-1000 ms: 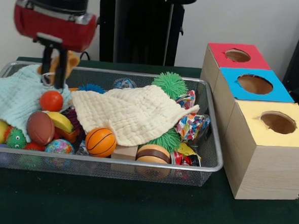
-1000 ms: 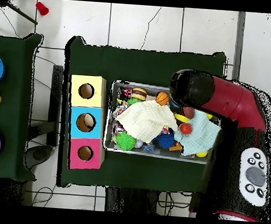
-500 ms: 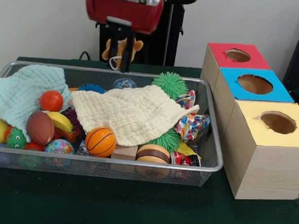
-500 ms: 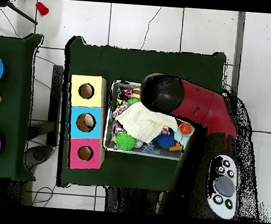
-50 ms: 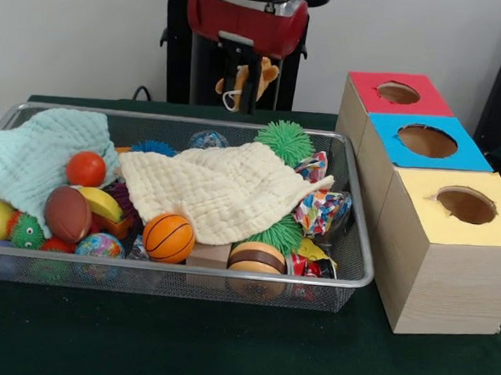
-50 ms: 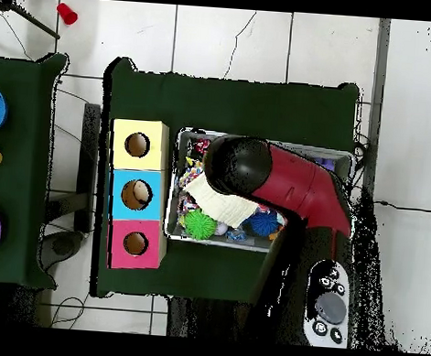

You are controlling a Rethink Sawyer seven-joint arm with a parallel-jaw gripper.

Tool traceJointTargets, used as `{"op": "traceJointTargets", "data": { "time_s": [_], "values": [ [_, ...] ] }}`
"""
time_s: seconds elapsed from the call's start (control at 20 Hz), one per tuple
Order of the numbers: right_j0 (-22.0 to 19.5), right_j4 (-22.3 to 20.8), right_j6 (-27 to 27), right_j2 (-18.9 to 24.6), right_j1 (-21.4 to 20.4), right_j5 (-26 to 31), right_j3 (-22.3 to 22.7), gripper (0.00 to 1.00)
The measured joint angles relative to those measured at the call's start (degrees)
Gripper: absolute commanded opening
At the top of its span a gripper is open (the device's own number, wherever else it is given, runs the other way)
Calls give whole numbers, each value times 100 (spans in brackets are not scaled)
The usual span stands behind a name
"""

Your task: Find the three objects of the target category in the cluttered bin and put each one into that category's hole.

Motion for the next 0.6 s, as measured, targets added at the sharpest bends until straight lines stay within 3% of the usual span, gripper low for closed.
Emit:
{"op": "traceJointTargets", "data": {
  "time_s": [0.25,0.6],
  "values": [
    [216,248,439,-218,38,0,306,0],
    [897,627,1534,-768,75,-1,780,0]
  ]
}}
